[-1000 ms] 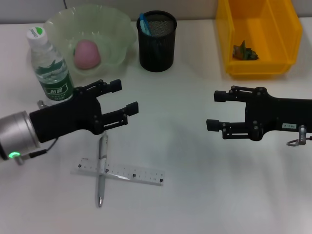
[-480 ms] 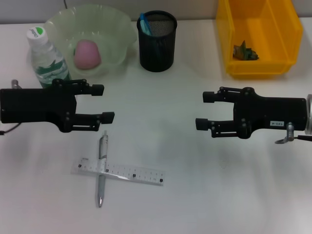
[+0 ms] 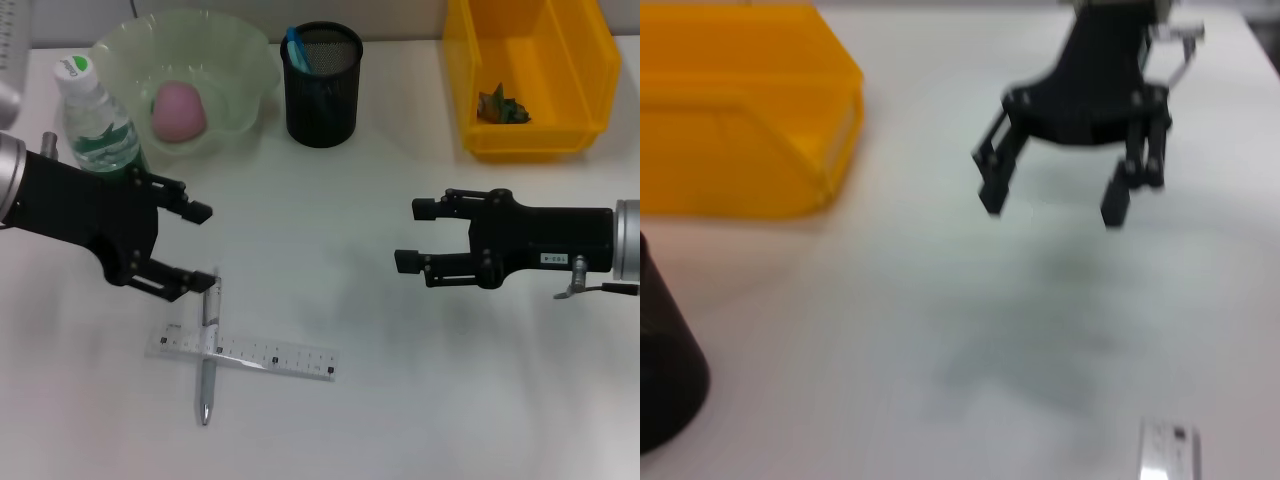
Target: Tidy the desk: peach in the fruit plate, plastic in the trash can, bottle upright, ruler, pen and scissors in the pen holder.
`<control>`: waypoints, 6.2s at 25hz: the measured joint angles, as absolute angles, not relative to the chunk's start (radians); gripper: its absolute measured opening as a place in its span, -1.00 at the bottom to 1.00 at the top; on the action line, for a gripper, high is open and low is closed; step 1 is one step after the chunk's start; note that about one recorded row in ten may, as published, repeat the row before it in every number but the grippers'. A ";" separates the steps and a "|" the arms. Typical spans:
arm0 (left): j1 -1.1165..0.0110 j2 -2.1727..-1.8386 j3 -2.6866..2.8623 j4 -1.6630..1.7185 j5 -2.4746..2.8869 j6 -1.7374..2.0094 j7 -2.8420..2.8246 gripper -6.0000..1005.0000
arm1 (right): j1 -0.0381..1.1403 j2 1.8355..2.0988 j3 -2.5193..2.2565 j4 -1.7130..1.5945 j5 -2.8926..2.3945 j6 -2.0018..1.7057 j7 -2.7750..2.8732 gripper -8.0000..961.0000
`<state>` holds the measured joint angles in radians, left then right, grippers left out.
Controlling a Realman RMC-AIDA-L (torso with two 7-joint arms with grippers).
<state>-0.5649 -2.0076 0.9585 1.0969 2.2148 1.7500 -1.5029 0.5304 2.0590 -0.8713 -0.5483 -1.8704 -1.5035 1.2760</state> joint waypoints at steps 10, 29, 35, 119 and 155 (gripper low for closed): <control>-0.693 -2.064 1.036 1.169 2.567 1.840 -1.503 0.56 | 0.538 2.072 -0.863 -0.544 -1.876 -1.477 1.293 0.65; -0.717 -2.074 1.263 1.108 2.622 1.766 -1.603 0.46 | 0.539 2.075 -0.871 -0.541 -1.876 -1.466 1.282 0.65; -0.709 -2.075 1.304 1.083 2.618 1.725 -1.608 0.43 | 0.536 2.075 -0.871 -0.541 -1.878 -1.473 1.276 0.65; -0.664 -2.069 1.091 0.977 2.311 1.592 -1.580 -0.20 | 0.532 1.929 -0.660 -0.541 -1.848 -1.688 2.128 0.65; -0.696 -2.068 1.224 1.046 2.309 1.507 -1.690 -0.19 | 0.719 1.891 -0.690 -0.478 -2.071 -1.668 2.543 0.65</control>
<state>-0.6958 -2.0685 1.2242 1.0461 2.3089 1.5068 -1.6902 0.7185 1.8905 -0.6903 -0.4781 -2.0714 -1.6681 2.5430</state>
